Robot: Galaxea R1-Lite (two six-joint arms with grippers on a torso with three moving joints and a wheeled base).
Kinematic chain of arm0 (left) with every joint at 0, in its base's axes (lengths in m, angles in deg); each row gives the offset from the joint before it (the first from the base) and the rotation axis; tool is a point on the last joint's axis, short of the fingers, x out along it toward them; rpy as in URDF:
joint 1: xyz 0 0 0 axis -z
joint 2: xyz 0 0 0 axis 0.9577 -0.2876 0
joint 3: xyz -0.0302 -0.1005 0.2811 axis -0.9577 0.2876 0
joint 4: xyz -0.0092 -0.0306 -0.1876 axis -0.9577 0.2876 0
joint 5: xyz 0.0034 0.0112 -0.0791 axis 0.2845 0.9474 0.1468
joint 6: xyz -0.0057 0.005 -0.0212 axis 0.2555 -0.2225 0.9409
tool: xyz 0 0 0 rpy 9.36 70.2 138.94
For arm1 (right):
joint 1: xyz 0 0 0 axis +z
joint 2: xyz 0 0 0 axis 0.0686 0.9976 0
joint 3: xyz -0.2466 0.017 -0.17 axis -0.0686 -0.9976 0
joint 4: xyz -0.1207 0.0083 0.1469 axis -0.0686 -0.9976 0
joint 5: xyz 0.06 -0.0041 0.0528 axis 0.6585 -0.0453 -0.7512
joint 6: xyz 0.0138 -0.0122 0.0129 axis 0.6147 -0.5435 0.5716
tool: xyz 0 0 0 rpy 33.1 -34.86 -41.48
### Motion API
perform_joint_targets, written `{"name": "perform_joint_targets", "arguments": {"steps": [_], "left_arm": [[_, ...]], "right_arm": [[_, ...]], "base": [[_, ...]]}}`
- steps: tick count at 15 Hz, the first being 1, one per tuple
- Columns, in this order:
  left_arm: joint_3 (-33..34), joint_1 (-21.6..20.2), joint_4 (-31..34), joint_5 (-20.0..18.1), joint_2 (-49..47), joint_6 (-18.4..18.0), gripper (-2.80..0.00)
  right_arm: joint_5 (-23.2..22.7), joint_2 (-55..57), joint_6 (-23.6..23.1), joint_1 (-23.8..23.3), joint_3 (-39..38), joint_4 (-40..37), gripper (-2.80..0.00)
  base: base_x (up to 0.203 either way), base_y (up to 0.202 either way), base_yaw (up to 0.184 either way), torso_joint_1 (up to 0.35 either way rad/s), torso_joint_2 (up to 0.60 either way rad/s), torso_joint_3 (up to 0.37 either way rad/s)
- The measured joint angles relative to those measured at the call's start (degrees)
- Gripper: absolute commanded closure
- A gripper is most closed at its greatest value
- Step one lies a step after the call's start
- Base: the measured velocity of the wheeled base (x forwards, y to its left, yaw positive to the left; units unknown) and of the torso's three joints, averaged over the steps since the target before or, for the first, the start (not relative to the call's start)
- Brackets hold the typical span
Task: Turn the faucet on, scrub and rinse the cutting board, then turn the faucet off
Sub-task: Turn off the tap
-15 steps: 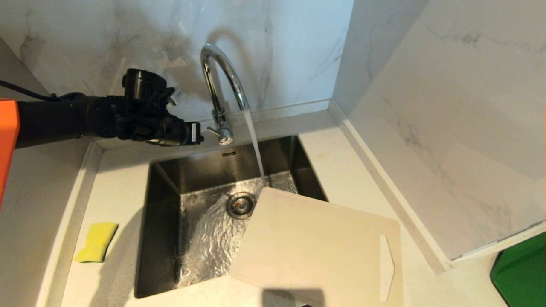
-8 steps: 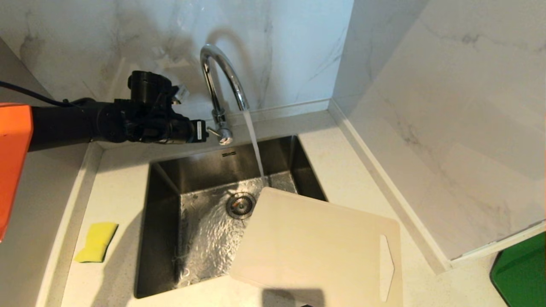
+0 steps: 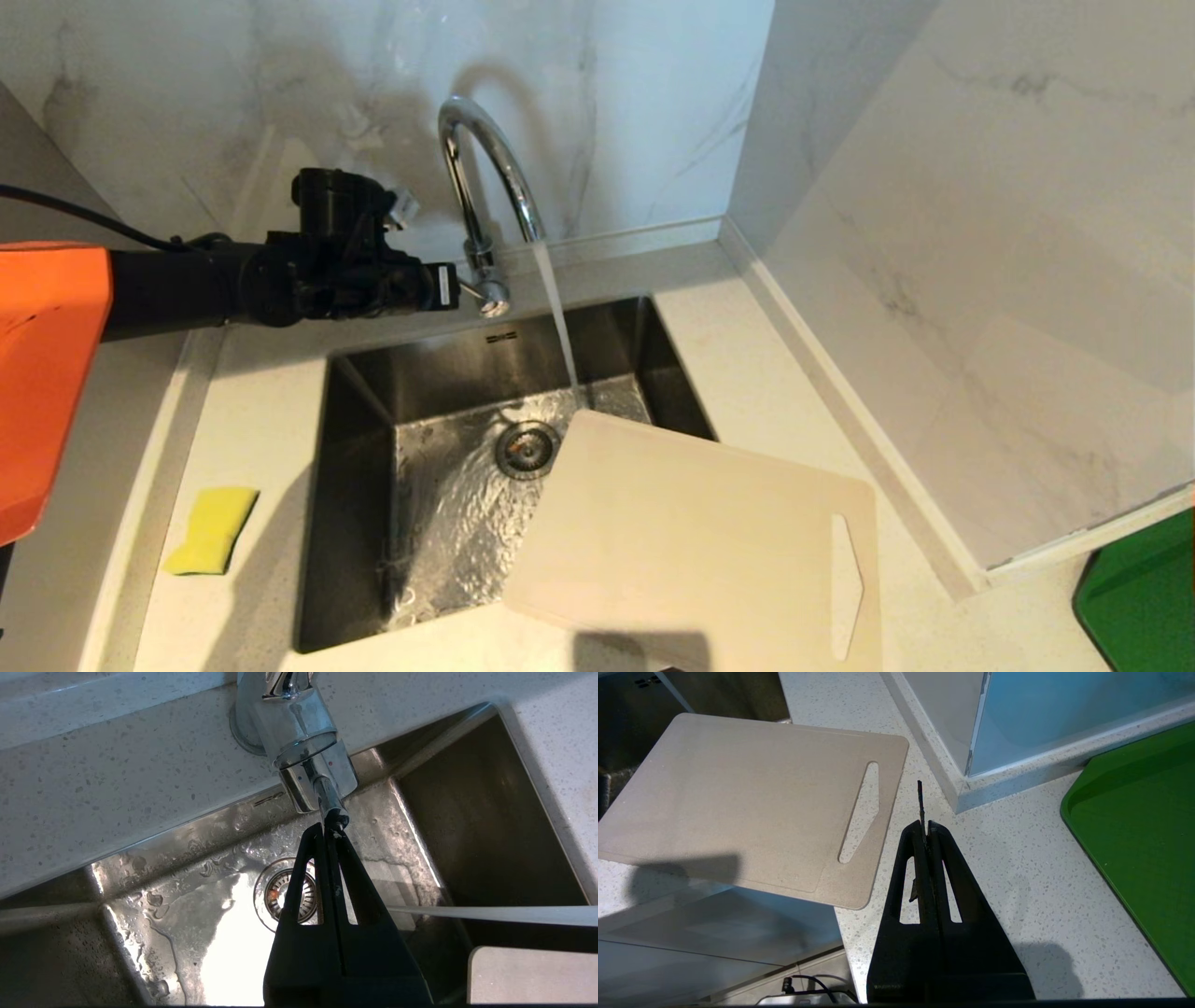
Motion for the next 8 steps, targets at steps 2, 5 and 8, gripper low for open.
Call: {"name": "perform_joint_targets", "arguments": {"steps": [2,5,8], "left_arm": [[0.0,0.0,-1.1,0.1,-0.3,0.0,0.0],[0.0,0.1,-2.8,0.7,-0.8,0.0,0.0],[-0.1,0.0,-4.8,1.0,-1.3,0.0,0.0]], "right_arm": [[0.0,0.0,0.0,0.0,0.0,0.0,0.0],[0.0,0.0,0.0,0.0,0.0,0.0,0.0],[0.0,0.0,0.0,0.0,0.0,0.0,0.0]], "base": [[0.0,0.0,0.0,0.0,0.0,0.0],[0.0,0.0,0.0,0.0,0.0,0.0],[0.0,0.0,0.0,0.0,0.0,0.0]]}}
